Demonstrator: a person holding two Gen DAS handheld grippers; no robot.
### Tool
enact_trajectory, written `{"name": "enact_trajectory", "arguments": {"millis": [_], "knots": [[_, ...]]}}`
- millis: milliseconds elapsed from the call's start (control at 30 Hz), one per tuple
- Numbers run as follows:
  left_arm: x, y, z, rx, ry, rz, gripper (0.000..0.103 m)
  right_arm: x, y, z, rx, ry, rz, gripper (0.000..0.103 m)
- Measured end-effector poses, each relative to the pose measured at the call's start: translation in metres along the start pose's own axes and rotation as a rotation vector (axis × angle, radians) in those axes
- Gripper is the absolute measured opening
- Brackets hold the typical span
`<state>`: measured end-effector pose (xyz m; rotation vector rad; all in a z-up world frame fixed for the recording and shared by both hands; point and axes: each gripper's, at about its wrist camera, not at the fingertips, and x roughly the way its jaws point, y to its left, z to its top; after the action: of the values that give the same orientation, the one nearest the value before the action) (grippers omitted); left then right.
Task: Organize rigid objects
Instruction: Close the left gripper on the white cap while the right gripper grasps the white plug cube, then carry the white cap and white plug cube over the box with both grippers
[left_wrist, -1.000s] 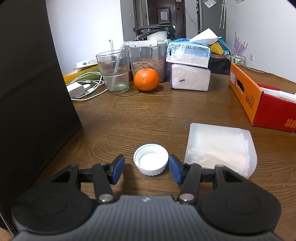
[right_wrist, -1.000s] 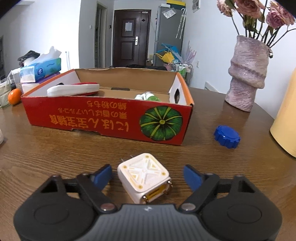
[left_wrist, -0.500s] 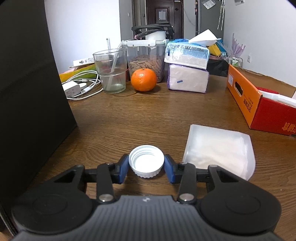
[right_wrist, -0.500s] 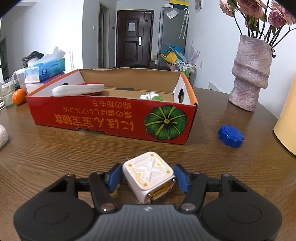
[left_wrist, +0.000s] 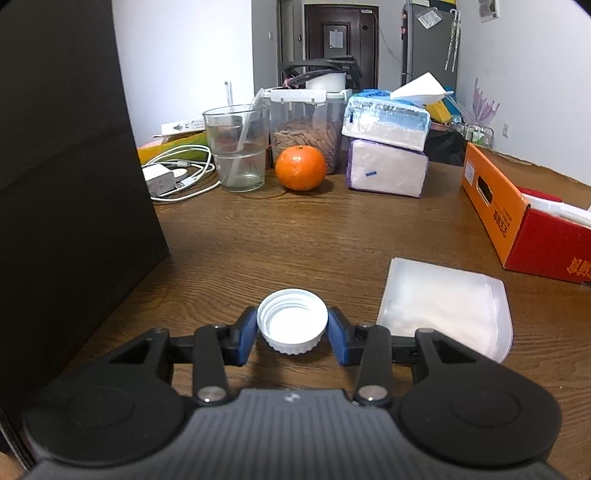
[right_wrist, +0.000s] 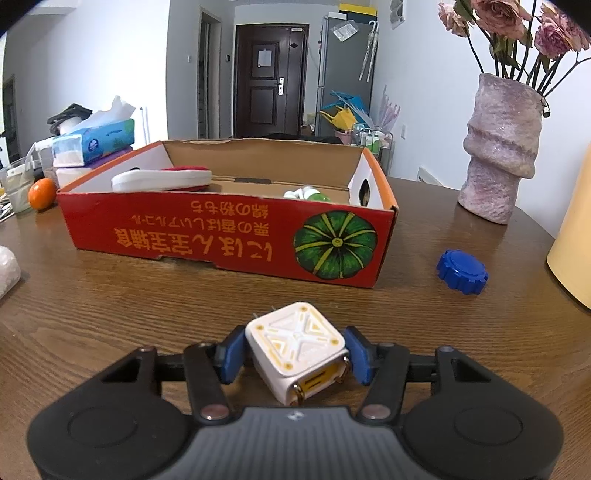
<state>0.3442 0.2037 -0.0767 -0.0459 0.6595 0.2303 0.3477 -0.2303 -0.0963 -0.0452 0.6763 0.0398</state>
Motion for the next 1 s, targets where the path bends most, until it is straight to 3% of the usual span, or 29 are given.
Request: {"name": "enact_trajectory", "arguments": {"millis": [233,300,333,367,1000], "knots": [[-0.01,0.001,-0.002,-0.025,-0.023,0.007,0.042,-0.007,0.002,0.0,0.004,-0.022,0.01,0.055],[-0.013,-0.001,-0.003,-0.03,-0.028,0.003,0.042,-0.009,0.003,0.0,0.006,-0.029,0.017,0.05],[-0.015,-0.002,-0.003,-0.031,-0.03,0.002,0.042,-0.01,0.002,0.0,0.009,-0.031,0.023,0.038],[-0.016,-0.003,-0.004,-0.031,-0.03,0.0,0.042,-0.011,0.002,0.0,0.011,-0.031,0.031,0.038],[-0.043,-0.021,-0.014,-0.061,-0.053,-0.027,0.042,-0.025,0.005,-0.003,0.02,-0.054,0.064,0.038]]}}
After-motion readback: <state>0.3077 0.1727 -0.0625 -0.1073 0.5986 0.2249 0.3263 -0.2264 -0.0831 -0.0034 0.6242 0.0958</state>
